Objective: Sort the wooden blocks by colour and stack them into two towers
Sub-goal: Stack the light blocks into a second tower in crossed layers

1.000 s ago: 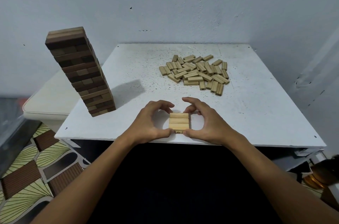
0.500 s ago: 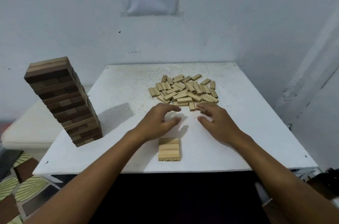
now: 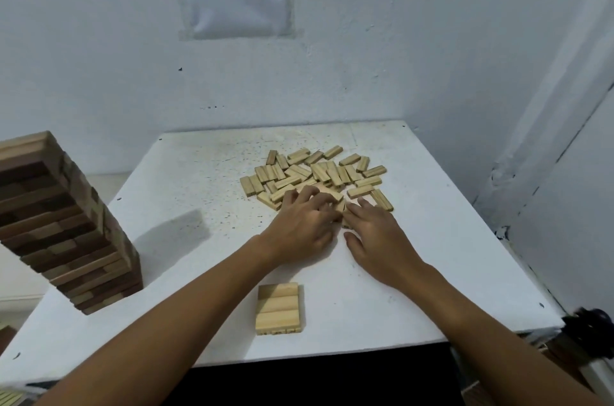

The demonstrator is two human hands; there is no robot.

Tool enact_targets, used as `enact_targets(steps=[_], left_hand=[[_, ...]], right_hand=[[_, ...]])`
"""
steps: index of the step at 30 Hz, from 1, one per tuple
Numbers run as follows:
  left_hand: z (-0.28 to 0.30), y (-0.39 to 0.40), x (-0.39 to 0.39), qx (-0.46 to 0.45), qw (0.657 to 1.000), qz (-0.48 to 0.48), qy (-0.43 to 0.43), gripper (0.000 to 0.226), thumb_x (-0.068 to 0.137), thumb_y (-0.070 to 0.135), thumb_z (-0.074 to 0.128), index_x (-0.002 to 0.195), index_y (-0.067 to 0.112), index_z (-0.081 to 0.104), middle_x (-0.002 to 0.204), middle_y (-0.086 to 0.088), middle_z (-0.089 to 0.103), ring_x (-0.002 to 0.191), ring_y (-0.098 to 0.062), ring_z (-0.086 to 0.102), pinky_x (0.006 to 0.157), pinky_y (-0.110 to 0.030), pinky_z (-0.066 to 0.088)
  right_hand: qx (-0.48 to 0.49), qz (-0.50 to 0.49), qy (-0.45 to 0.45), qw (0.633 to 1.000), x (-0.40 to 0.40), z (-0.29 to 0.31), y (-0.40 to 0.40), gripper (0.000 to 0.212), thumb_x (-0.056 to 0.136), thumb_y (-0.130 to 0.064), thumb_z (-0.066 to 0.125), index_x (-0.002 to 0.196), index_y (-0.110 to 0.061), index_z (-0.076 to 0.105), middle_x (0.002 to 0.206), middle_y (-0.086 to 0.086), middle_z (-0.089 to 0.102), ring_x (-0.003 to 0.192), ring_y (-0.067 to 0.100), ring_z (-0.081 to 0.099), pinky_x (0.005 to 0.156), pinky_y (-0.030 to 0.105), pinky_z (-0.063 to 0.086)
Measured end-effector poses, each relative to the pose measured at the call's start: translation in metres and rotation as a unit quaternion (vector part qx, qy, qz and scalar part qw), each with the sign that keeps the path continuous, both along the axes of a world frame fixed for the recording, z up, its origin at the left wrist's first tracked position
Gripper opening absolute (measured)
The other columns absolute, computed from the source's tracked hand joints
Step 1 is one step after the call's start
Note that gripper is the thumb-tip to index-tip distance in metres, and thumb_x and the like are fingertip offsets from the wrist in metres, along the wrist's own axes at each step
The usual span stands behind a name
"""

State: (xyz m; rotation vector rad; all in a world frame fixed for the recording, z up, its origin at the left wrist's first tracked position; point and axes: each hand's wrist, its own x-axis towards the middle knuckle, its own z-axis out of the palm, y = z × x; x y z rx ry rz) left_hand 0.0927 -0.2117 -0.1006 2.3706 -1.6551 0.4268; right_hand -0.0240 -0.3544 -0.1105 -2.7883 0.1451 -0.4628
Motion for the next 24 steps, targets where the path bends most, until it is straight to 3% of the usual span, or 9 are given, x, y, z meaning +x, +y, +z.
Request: enact_targets(steps=[5,8,12,17,20,24], left_hand=[[-0.001,0.011,-0.004,-0.029,0.996,-0.041,0.068,0.031,0.090,0.035,0.046,0.103,0.026,0.074,0.110,0.002,0.067,0.102,-0.020,0.058,0.080,-0.040,0.040],[0.002,0.015,-0.003,-0.015,0.991,-0.074,0.108,0.028,0.090,0.027,0.051,0.102,0.023,0.075,0.106,0.002,0.068,0.096,-0.018,0.058,0.079,-0.041,0.046],[0.007,0.022,-0.002,-0.011,0.983,-0.109,0.146,0.021,0.087,0.020,0.061,0.100,0.019,0.078,0.102,0.002,0.071,0.092,-0.014,0.059,0.075,-0.032,0.051],[0.023,0.030,-0.003,-0.031,0.966,-0.110,0.232,0.019,0.079,0.020,0.071,0.096,0.014,0.078,0.091,0.004,0.074,0.082,-0.006,0.064,0.073,-0.018,0.051],[0.020,0.033,0.003,-0.064,0.972,-0.065,0.218,0.025,0.078,0.024,0.071,0.099,0.011,0.076,0.100,-0.001,0.073,0.094,-0.011,0.064,0.080,-0.028,0.053],[0.013,0.032,0.006,-0.061,0.980,-0.025,0.189,0.040,0.084,0.043,0.056,0.098,0.012,0.077,0.105,-0.001,0.072,0.102,-0.014,0.061,0.084,-0.033,0.051]], right_hand=[[0.049,0.011,-0.004,0.999,-0.013,0.000,0.002,0.036,0.092,-0.010,0.057,0.127,-0.003,0.062,0.136,0.011,0.057,0.124,0.027,0.053,0.103,0.032,0.038],[0.068,0.021,0.000,0.997,-0.016,0.001,0.003,0.034,0.092,-0.013,0.059,0.125,-0.006,0.064,0.136,0.007,0.058,0.126,0.022,0.053,0.100,0.028,0.040],[0.081,0.039,0.009,0.996,-0.019,0.002,0.004,0.033,0.094,-0.016,0.059,0.126,-0.010,0.065,0.136,0.004,0.057,0.126,0.019,0.050,0.100,0.026,0.041],[0.109,0.072,0.003,0.991,-0.022,0.007,0.005,0.027,0.088,-0.018,0.067,0.114,-0.012,0.071,0.117,0.000,0.064,0.110,0.015,0.054,0.088,0.030,0.048],[0.124,0.064,0.008,0.990,-0.021,0.010,0.007,0.035,0.086,-0.025,0.071,0.119,-0.014,0.069,0.120,-0.003,0.060,0.115,0.013,0.050,0.092,0.029,0.046],[0.104,0.076,0.018,0.991,-0.016,0.011,0.012,0.045,0.089,-0.030,0.067,0.132,-0.020,0.060,0.143,-0.003,0.049,0.132,0.015,0.039,0.106,0.036,0.038]])
